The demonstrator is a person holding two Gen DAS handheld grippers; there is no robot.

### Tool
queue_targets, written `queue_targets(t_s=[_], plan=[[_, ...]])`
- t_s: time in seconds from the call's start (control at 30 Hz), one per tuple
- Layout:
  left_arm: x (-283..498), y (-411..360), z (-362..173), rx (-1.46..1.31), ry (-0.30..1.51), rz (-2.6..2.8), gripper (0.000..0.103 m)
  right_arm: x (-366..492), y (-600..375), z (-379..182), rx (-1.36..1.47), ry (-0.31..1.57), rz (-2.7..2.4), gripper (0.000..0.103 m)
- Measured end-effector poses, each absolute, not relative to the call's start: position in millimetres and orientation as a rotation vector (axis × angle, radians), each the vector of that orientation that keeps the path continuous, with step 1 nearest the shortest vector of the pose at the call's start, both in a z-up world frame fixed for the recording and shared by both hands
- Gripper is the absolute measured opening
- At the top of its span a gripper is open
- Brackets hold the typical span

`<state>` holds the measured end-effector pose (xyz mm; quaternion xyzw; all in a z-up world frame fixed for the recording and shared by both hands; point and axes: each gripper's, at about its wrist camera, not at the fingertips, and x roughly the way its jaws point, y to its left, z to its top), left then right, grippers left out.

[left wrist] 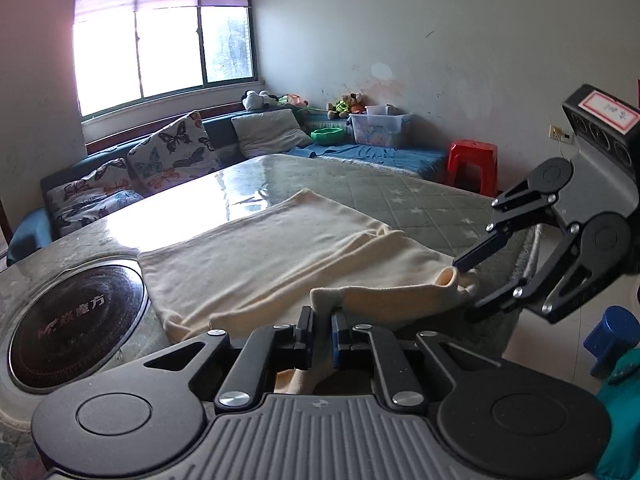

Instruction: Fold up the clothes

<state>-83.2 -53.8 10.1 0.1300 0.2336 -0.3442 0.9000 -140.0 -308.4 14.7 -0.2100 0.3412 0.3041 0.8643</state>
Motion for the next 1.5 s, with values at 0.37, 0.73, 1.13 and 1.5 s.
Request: queue_targets(t_s=[0.37, 0.73, 1.13, 1.5], plan=[[-86, -47, 0, 0.287, 0.523, -0.694, 0.014, -105, -296, 9, -0.324, 0.743, 0.69, 0.014], [-110, -38, -19, 0.44, 0.465, -0.63, 0.038, -98, -302, 35, -0.223, 0.693, 0.673, 0.011], [-129, -26, 5, 0.377, 0.405, -0.628, 0.004, -119, -304, 50, -0.204, 0.614, 0.659, 0.009], [-161, -10, 41, 0.314, 0.366, -0.641, 0.005, -167, -309, 85, -0.222, 0.586, 0.727, 0.009]])
